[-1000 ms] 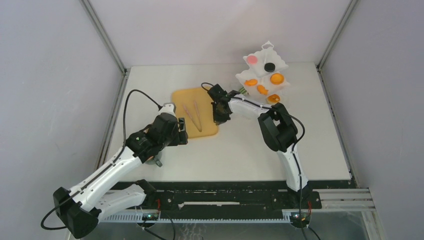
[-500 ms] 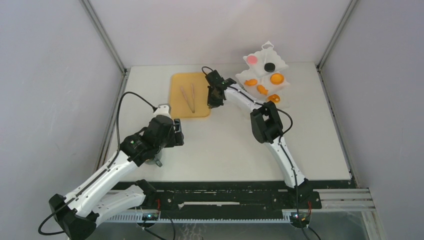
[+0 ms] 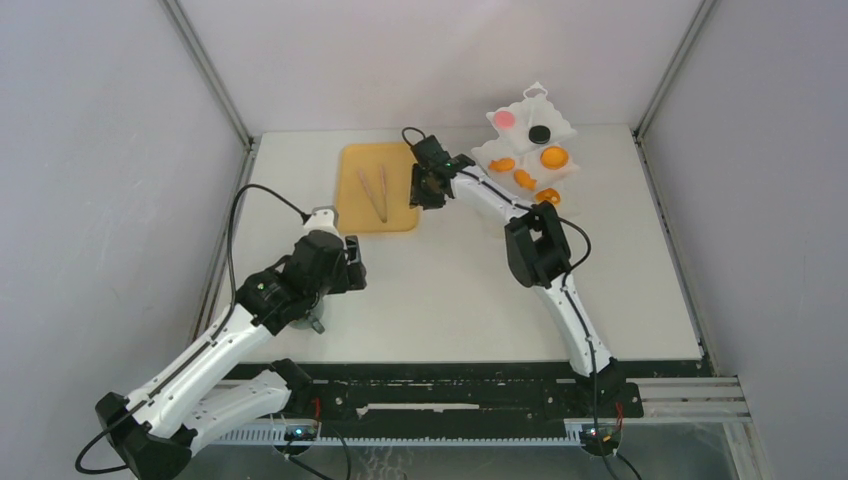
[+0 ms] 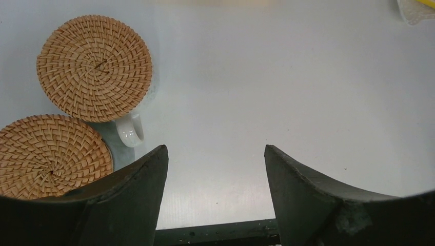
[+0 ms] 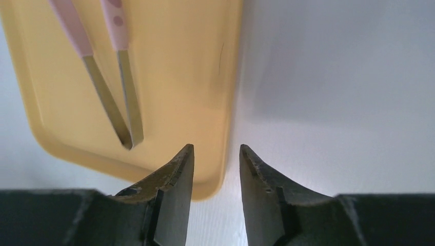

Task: Serve the afternoon tea
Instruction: Move the tray at the center of the board, then pick up the coaster from the center of the board.

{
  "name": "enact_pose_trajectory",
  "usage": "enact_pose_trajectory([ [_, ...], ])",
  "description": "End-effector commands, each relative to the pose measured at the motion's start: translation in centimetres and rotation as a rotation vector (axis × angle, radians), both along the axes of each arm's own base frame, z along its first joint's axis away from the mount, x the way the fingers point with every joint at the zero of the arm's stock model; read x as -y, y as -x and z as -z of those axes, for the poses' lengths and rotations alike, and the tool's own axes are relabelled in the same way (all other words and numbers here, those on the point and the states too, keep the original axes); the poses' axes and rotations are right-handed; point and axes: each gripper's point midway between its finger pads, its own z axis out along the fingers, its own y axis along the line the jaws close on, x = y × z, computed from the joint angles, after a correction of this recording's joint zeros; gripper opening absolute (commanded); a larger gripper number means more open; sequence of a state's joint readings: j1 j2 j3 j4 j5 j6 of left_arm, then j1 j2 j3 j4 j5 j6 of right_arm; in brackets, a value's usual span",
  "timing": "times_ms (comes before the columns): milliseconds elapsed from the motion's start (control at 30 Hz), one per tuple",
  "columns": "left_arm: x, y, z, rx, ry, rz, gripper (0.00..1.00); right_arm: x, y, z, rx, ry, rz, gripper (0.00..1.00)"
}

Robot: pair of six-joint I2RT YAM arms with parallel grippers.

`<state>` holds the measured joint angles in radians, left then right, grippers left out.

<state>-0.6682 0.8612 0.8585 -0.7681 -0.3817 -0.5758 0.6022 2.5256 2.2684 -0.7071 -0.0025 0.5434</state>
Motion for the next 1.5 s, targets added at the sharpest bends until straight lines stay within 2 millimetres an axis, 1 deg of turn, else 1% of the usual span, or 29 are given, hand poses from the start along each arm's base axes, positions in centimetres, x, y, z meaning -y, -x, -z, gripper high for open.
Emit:
enact_pose_trajectory([
  [0,0.6,-0.8,-1.0,0.051,0.055,-0.012,0.75,-0.2,-0.2,-11.6,0.228,-0.071,-0.040,0.46],
  [33,0.8,-0.9,-1.2,0.055,0.063,-0.008,0.75,0.0,0.3,-12.6,0.245,-0.065,-0.046,0.46],
  [67,0.9,-1.0,-1.3,0.056,0.069,-0.005,0.75,0.4,0.9,-14.2,0.273,-0.061,-0.055,0.46],
  [167,1.4,-1.4,-1.8,0.069,0.084,0.000,0.78,1.0,3.0,-17.2,0.339,-0.028,-0.085,0.44],
  [200,1.5,-1.5,-2.0,0.073,0.089,-0.001,0.79,1.3,3.9,-17.6,0.354,-0.010,-0.098,0.44],
  [267,1.5,-1.7,-2.1,0.082,0.094,-0.006,0.83,1.4,5.5,-19.5,0.419,0.014,-0.144,0.43],
  [333,1.4,-1.8,-2.0,0.085,0.098,-0.021,0.87,1.7,6.8,-20.8,0.479,0.069,-0.180,0.43],
  [367,1.3,-1.8,-2.0,0.086,0.099,-0.031,0.88,1.9,7.5,-21.3,0.497,0.093,-0.195,0.43],
  [433,1.1,-1.8,-1.7,0.083,0.097,-0.046,0.90,2.6,8.5,-21.6,0.507,0.136,-0.217,0.43],
  [533,0.7,-2.0,-1.4,0.074,0.094,-0.082,0.93,4.5,9.8,-21.8,0.497,0.156,-0.173,0.43],
  [633,-0.3,-2.3,-1.4,0.068,0.086,-0.131,0.94,6.2,11.2,-21.9,0.497,0.122,-0.121,0.43],
  [767,-1.8,-2.9,-1.7,0.070,0.098,-0.194,0.95,9.6,13.1,-22.6,0.484,0.059,0.008,0.43],
  [833,-2.7,-3.2,-1.9,0.071,0.100,-0.229,0.95,11.1,14.0,-22.0,0.456,0.020,0.057,0.43],
  [900,-4.0,-3.3,-1.9,0.067,0.089,-0.275,0.95,12.1,14.9,-21.4,0.436,-0.003,0.077,0.43],
  [967,-5.3,-3.5,-2.1,0.067,0.084,-0.324,0.96,13.3,15.6,-20.8,0.426,0.011,0.105,0.43],
  [1100,-7.0,-4.0,-2.7,0.079,0.113,-0.415,0.96,14.9,16.7,-19.6,0.402,0.026,0.142,0.43],
  [1133,-7.4,-4.1,-2.8,0.080,0.115,-0.436,0.96,15.0,16.8,-19.6,0.397,0.016,0.140,0.43],
  [1200,-8.4,-4.3,-2.7,0.075,0.118,-0.487,0.97,14.7,17.3,-18.7,0.369,0.001,0.116,0.42],
  [1267,-9.2,-4.4,-2.5,0.068,0.130,-0.528,0.97,13.8,17.8,-18.2,0.346,-0.027,0.082,0.42],
  [1467,-11.5,-5.2,-2.2,0.075,0.194,-0.644,0.97,9.3,18.7,-17.1,0.317,-0.107,-0.074,0.42],
])
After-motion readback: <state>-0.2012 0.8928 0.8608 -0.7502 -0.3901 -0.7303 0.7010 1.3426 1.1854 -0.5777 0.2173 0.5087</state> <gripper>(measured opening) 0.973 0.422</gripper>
